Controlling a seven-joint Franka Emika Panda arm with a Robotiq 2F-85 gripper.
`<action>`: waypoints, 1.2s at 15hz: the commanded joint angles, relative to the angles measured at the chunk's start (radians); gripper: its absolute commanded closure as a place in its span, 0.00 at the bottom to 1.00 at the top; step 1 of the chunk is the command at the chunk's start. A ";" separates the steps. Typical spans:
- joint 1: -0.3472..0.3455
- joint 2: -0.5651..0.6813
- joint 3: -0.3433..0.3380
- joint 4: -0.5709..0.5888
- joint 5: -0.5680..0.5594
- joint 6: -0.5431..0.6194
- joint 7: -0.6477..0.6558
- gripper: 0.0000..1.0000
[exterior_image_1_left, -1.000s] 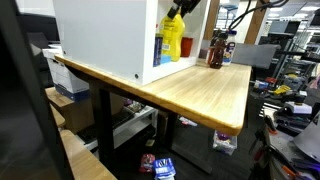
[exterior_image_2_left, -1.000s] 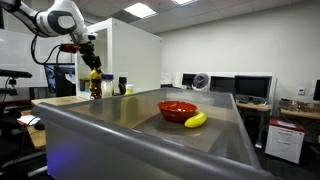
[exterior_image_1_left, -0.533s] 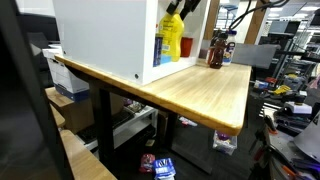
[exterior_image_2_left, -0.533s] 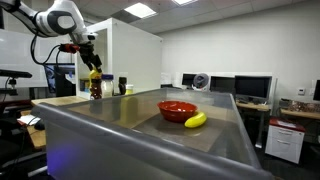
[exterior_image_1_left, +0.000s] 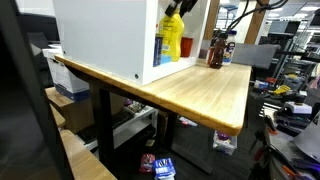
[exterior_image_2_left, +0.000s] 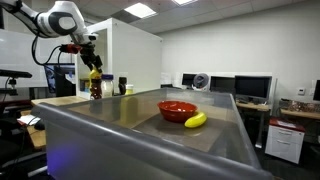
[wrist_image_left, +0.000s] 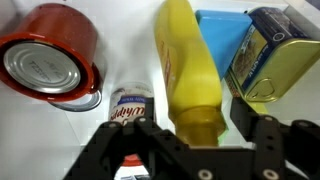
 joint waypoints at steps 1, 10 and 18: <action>0.008 0.020 0.002 0.038 -0.020 0.009 -0.042 0.50; -0.005 -0.042 0.013 0.005 -0.044 -0.006 0.009 0.74; -0.027 -0.127 0.001 -0.061 -0.031 0.002 0.061 0.74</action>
